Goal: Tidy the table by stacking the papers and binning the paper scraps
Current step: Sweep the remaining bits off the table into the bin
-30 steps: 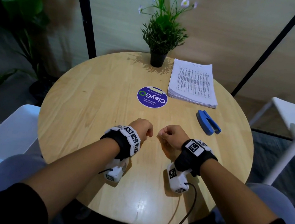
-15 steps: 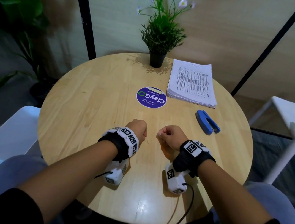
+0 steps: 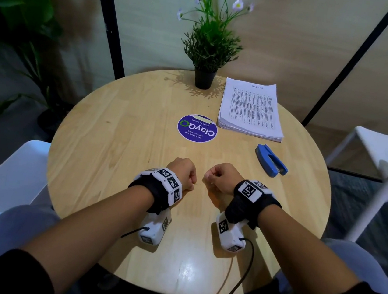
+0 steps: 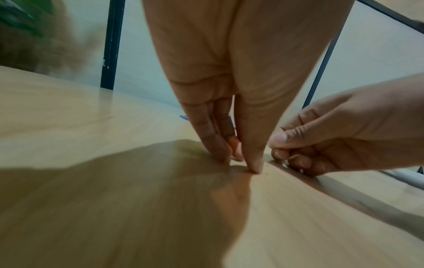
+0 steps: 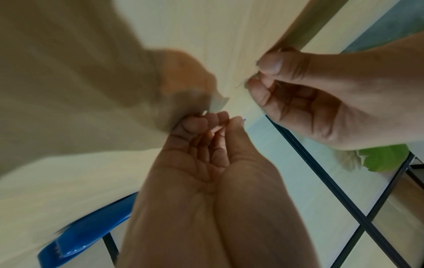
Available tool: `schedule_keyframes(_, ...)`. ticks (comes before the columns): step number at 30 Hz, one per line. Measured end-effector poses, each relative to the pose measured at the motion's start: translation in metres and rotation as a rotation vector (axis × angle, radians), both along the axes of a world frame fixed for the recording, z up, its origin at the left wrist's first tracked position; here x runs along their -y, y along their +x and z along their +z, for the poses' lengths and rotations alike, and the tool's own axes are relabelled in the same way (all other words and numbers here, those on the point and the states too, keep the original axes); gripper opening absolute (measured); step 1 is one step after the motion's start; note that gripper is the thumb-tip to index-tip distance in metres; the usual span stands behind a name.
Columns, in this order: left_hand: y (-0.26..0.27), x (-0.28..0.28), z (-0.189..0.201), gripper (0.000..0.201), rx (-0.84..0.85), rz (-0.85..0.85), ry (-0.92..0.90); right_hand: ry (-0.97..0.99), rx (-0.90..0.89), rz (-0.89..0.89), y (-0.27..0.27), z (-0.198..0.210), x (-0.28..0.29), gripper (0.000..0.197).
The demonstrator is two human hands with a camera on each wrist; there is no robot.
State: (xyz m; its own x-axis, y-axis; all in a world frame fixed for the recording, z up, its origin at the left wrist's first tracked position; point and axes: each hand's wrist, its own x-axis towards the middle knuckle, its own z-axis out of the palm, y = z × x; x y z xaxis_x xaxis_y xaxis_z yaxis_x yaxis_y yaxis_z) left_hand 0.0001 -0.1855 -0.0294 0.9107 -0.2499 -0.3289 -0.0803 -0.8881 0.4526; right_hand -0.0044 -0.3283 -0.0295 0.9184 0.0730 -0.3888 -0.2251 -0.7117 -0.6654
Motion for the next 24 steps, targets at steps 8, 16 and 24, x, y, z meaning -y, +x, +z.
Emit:
schedule_keyframes(8, 0.003, 0.01, -0.001, 0.013, 0.026, -0.022, 0.0, -0.007, -0.006, 0.023, 0.001, 0.003, 0.002, 0.025)
schedule_keyframes(16, 0.004, 0.017, 0.004, 0.013, -0.02, -0.036, 0.107, 0.008, -0.004, -0.002, 0.002, 0.004, 0.007, 0.021)
schedule_keyframes(24, -0.004, 0.024, -0.002, 0.02, 0.104, -0.271, 0.345, -0.009, 0.012, -0.004, -0.004, 0.009, 0.014, 0.03)
